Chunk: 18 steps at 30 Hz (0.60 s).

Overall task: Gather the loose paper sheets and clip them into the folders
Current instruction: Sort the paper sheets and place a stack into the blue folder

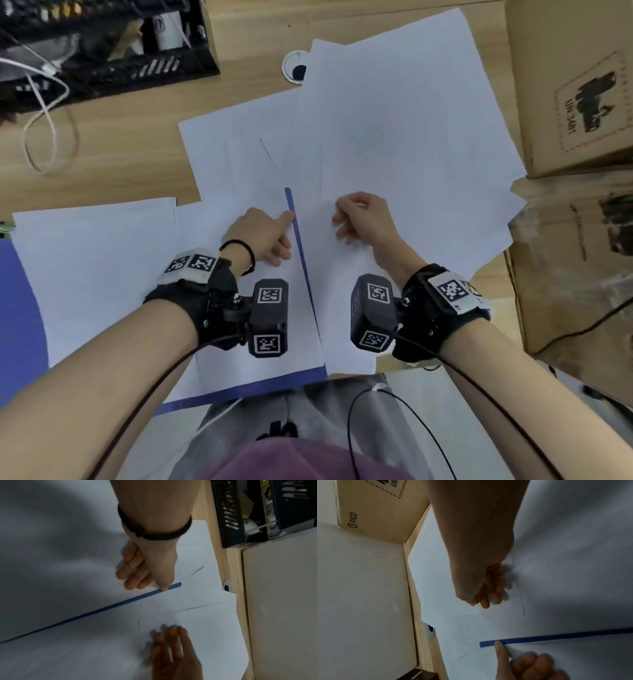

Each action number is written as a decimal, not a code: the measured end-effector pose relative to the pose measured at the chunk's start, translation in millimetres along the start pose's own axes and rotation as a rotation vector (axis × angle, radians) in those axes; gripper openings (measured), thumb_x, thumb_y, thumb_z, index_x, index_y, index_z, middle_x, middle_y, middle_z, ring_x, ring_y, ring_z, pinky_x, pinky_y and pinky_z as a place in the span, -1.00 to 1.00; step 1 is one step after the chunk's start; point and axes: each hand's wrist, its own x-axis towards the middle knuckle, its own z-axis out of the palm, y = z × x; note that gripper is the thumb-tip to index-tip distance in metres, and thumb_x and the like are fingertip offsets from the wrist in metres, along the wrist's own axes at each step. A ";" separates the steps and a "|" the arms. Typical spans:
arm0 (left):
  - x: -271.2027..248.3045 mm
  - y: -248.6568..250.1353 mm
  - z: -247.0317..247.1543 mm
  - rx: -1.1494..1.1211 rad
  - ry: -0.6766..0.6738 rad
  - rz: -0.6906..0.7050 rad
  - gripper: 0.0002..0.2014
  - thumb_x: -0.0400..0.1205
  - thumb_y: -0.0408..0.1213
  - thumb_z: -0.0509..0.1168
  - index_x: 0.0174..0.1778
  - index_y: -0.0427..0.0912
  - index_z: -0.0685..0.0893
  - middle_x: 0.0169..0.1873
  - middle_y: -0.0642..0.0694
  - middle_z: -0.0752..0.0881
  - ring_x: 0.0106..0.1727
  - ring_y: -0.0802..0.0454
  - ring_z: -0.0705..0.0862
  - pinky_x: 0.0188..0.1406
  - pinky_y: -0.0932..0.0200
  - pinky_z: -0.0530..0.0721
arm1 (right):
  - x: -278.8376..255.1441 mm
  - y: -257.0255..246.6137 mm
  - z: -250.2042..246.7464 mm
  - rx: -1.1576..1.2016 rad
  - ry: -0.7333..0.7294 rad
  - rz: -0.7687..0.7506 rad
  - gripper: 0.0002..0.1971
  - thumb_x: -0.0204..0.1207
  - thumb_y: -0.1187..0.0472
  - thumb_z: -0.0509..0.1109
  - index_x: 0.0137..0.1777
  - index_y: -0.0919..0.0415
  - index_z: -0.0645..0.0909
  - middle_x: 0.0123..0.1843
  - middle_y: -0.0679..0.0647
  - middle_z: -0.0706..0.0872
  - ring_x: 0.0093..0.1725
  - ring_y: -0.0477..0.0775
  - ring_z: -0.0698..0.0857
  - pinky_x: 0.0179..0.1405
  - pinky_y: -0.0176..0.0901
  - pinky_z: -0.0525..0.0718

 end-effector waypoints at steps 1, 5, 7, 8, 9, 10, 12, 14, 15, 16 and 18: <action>0.6 -1.4 2.7 -0.002 0.029 0.006 -0.40 0.61 0.21 0.12 -0.26 -0.28 0.77 -0.45 -0.09 0.82 -0.40 -0.06 0.81 -0.15 0.12 0.72 | 2.1 0.0 -3.0 0.003 0.016 -0.026 -0.94 0.56 0.21 0.36 -0.04 0.17 0.64 -0.27 0.09 0.78 -0.45 0.06 0.72 -0.54 -0.22 0.57; 2.5 -4.4 6.2 -0.038 0.081 0.012 -0.36 0.55 0.30 0.19 -0.30 -0.28 0.78 -0.48 -0.09 0.81 -0.42 -0.04 0.81 -0.17 0.10 0.73 | 6.4 6.3 -22.7 -0.012 0.120 -0.086 -0.80 0.47 0.28 0.37 0.08 0.09 0.59 -0.25 0.05 0.77 -0.33 0.05 0.80 -0.34 -0.12 0.67; 2.3 -2.5 5.1 -0.032 0.075 -0.006 -0.37 0.51 0.32 0.24 -0.27 -0.28 0.78 -0.47 -0.09 0.81 -0.41 -0.04 0.81 -0.32 0.18 0.62 | 7.0 9.6 -35.1 0.011 0.165 -0.095 -0.74 0.44 0.29 0.37 0.11 0.07 0.57 -0.28 0.03 0.74 -0.34 0.06 0.78 -0.28 -0.09 0.66; 2.0 -1.1 4.8 -0.027 0.072 -0.010 -0.37 0.49 0.33 0.27 -0.26 -0.28 0.78 -0.47 -0.09 0.81 -0.40 -0.04 0.81 -0.35 0.20 0.59 | 7.7 10.9 -41.1 0.031 0.187 -0.105 -0.71 0.43 0.30 0.38 0.15 0.09 0.57 -0.25 0.03 0.73 -0.34 0.04 0.76 -0.25 -0.08 0.66; 1.6 -0.2 4.9 -0.024 0.070 -0.012 -0.38 0.48 0.33 0.28 -0.27 -0.27 0.78 -0.46 -0.09 0.81 -0.40 -0.04 0.81 -0.37 0.20 0.58 | 7.4 10.9 -47.5 0.036 0.218 -0.125 -0.67 0.43 0.29 0.39 0.20 0.11 0.57 -0.18 0.04 0.73 -0.31 0.01 0.73 -0.19 -0.07 0.67; 1.6 0.2 5.0 -0.024 0.070 -0.012 -0.38 0.47 0.33 0.29 -0.27 -0.27 0.78 -0.46 -0.09 0.81 -0.40 -0.05 0.81 -0.36 0.20 0.58 | 6.9 9.8 -54.2 0.011 0.265 -0.160 -0.63 0.45 0.28 0.41 0.27 0.12 0.57 -0.04 0.04 0.72 -0.23 -0.04 0.70 -0.10 -0.06 0.68; 1.4 -0.4 5.2 -0.025 0.075 -0.011 -0.38 0.47 0.33 0.30 -0.26 -0.27 0.78 -0.46 -0.09 0.81 -0.39 -0.05 0.81 -0.35 0.20 0.59 | 8.7 8.0 -70.8 -0.090 0.372 -0.246 -0.54 0.50 0.21 0.43 0.41 0.10 0.54 0.31 0.05 0.61 0.12 -0.10 0.62 0.24 -0.14 0.59; 1.0 -1.1 5.5 -0.033 0.077 -0.009 -0.38 0.46 0.33 0.30 -0.26 -0.27 0.78 -0.45 -0.10 0.81 -0.38 -0.06 0.82 -0.35 0.20 0.59 | 13.9 8.2 -87.6 -0.181 0.392 -0.268 -0.44 0.53 0.11 0.45 0.53 0.05 0.45 0.60 0.05 0.36 0.56 -0.05 0.35 0.57 -0.09 0.32; 0.9 -1.7 5.7 -0.041 0.073 -0.006 -0.39 0.46 0.32 0.31 -0.25 -0.27 0.78 -0.45 -0.10 0.82 -0.37 -0.06 0.82 -0.35 0.20 0.60 | 16.7 9.0 -92.9 -0.234 0.361 -0.245 -0.39 0.53 0.06 0.46 0.58 0.04 0.40 0.68 0.06 0.22 0.67 -0.01 0.16 0.65 0.00 0.20; 0.6 -1.8 5.8 -0.047 0.068 -0.002 -0.39 0.46 0.32 0.31 -0.24 -0.28 0.78 -0.44 -0.10 0.82 -0.37 -0.06 0.82 -0.35 0.21 0.59 | 19.4 11.0 -95.1 -0.294 0.322 -0.217 -0.35 0.52 0.02 0.47 0.60 0.03 0.37 0.73 0.07 0.10 0.72 0.02 0.01 0.68 0.08 0.12; -1.1 -0.6 5.7 -0.051 0.058 0.002 -0.41 0.47 0.30 0.33 -0.23 -0.28 0.78 -0.43 -0.11 0.82 -0.37 -0.05 0.81 -0.40 0.23 0.56 | 20.0 12.2 -91.3 -0.394 0.276 -0.193 -0.32 0.51 -0.04 0.47 0.61 -0.02 0.36 0.76 0.11 -0.10 0.74 0.08 -0.17 0.70 0.14 0.00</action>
